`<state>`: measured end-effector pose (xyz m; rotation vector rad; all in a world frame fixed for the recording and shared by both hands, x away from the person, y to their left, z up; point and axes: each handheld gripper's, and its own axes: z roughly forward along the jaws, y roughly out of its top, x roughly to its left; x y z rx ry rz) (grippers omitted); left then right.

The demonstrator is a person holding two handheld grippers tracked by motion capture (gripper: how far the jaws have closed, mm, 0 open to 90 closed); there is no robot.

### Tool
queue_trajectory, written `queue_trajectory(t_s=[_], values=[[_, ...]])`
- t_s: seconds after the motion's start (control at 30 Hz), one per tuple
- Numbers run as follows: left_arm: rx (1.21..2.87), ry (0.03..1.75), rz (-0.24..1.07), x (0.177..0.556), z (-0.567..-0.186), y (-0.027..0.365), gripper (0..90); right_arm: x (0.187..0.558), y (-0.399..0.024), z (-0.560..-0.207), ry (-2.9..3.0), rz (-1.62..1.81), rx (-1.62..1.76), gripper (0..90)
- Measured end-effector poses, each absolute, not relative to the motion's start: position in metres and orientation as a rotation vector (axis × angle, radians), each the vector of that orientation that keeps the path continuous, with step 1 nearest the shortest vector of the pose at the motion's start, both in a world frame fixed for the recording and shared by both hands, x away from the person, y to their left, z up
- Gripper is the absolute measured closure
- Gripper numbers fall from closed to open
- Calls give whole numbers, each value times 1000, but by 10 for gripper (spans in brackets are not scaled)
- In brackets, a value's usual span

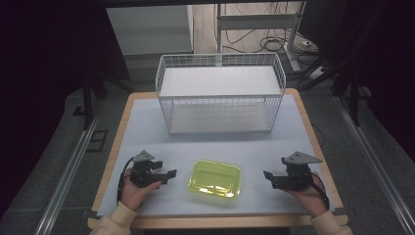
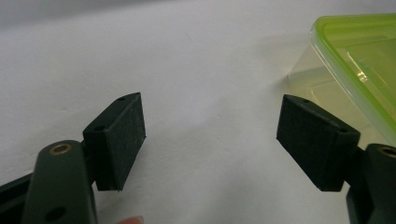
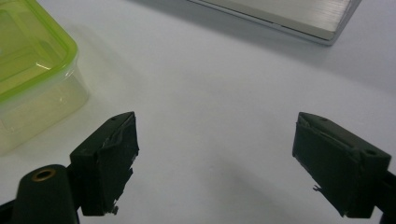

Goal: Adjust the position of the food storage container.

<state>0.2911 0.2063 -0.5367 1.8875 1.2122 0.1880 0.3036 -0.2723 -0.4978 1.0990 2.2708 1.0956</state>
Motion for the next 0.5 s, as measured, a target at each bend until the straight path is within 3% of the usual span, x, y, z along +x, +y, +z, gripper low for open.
queue_trajectory(t_s=[0.5], values=[[1886, 1204, 213, 287, -536, 206, 237, 301, -269, -494, 2290, 1153, 1121, 163]])
